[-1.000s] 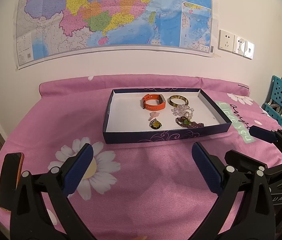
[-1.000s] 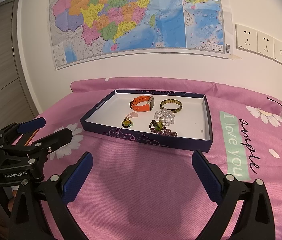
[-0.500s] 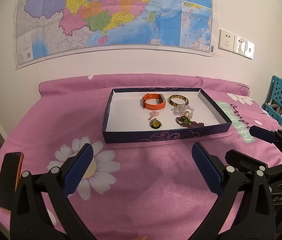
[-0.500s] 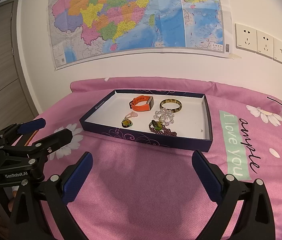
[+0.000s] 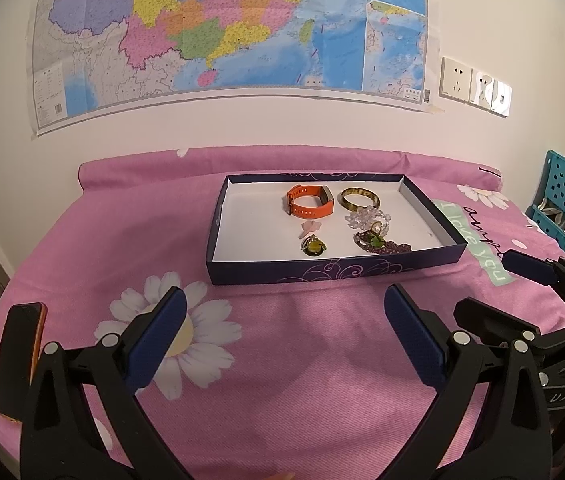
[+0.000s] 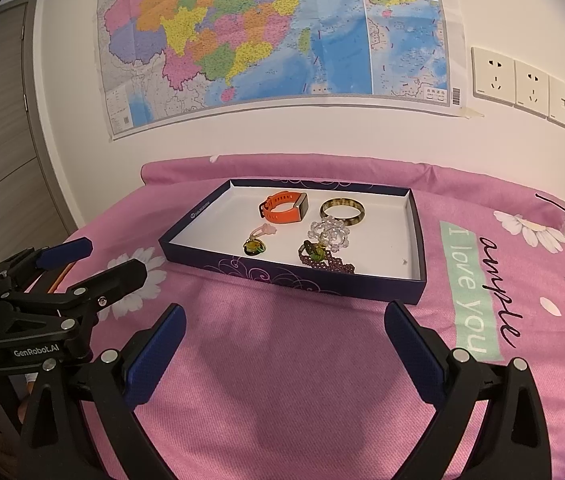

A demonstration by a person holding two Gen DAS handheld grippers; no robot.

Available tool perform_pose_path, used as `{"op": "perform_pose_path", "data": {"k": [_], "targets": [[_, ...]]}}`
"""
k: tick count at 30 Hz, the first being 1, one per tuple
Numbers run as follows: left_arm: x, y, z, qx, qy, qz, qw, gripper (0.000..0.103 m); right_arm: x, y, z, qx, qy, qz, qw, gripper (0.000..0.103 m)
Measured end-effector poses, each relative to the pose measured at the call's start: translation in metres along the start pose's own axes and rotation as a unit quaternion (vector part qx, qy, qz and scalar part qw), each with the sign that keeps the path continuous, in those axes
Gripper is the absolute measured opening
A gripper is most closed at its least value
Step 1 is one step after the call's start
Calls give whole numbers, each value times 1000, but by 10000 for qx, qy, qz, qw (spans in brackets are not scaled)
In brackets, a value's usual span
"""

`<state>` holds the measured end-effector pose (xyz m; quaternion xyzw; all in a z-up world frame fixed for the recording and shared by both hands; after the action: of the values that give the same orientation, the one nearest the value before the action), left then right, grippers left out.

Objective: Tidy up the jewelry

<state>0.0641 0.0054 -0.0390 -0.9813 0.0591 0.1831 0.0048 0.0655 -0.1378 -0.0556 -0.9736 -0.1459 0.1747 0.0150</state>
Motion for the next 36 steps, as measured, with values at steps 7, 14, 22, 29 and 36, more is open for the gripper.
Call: {"op": "perform_pose_path", "data": {"k": [7,14,22,29,36], "targets": [[2,-1,-1,3,-14,0,10000,97,1,0,0,-4,-6,14,10000,96],[2,0,0,12,-14,1,10000,97,1,-1,0,-3,-4,9,10000,96],[4,0,0,13,-34,17,10000,97,2,0,0,17,-27,6,10000,96],[4,-1,0,9,-16,19,10000,97,3,0,1,20,-39,12,10000,96],[8,2,3,19,-105,71,9999,97,4,1,3,18,-86,-4,10000,96]]}}
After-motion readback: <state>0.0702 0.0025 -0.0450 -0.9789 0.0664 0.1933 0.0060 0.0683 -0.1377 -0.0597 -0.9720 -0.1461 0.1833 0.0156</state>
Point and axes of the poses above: each gripper's, at about its wrist camera, not at the fingertips, and x roughly the way its jaws point, y to its right, z to its underside, the point moved 9 cm from there along x, roughly the way its jaws point, and after that the axes turned 12 degrees about y, right-handed, at the moved point
